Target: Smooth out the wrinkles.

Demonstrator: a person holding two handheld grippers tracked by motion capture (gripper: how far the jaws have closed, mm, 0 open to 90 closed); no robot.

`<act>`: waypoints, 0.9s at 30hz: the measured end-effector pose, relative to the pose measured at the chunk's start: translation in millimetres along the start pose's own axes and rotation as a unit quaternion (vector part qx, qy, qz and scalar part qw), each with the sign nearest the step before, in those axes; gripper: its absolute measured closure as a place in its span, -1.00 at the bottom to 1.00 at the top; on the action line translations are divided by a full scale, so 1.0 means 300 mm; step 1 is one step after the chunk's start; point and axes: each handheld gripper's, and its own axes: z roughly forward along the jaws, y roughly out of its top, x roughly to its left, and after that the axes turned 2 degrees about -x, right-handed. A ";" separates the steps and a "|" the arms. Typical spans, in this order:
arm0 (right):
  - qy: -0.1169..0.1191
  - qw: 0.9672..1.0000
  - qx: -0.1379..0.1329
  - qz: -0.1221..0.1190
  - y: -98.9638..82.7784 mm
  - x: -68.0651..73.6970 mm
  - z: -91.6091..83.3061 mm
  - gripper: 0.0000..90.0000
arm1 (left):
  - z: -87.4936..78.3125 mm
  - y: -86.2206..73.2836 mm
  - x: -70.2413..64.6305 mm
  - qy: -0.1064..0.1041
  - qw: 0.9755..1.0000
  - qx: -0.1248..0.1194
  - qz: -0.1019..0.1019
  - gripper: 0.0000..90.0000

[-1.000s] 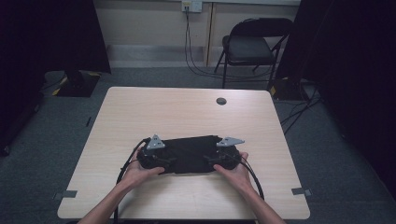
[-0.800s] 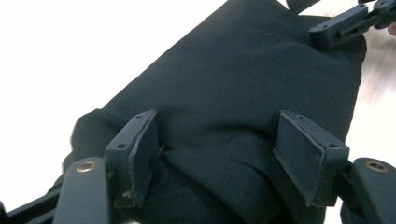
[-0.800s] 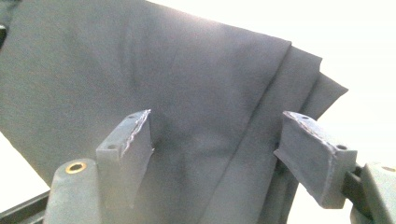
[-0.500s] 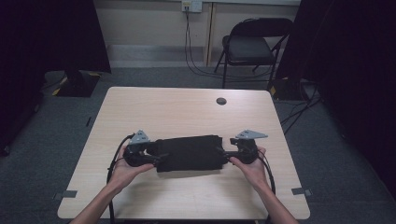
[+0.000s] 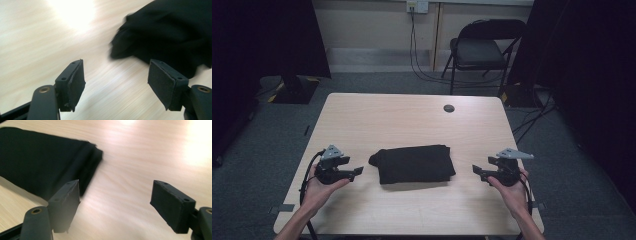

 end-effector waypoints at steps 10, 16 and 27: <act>-0.063 0.995 0.073 0.015 -0.127 -0.107 0.019 -0.59 | 0.029 -0.053 0.058 0.046 0.997 0.059 0.022 -0.38; -0.102 0.992 0.076 -0.006 -0.150 -0.105 0.039 -0.63 | 0.061 -0.073 0.057 0.046 0.996 0.075 0.018 -0.43; -0.106 0.993 0.054 -0.005 -0.167 -0.098 0.047 -0.71 | 0.087 -0.108 0.064 0.039 0.999 0.016 0.020 -0.69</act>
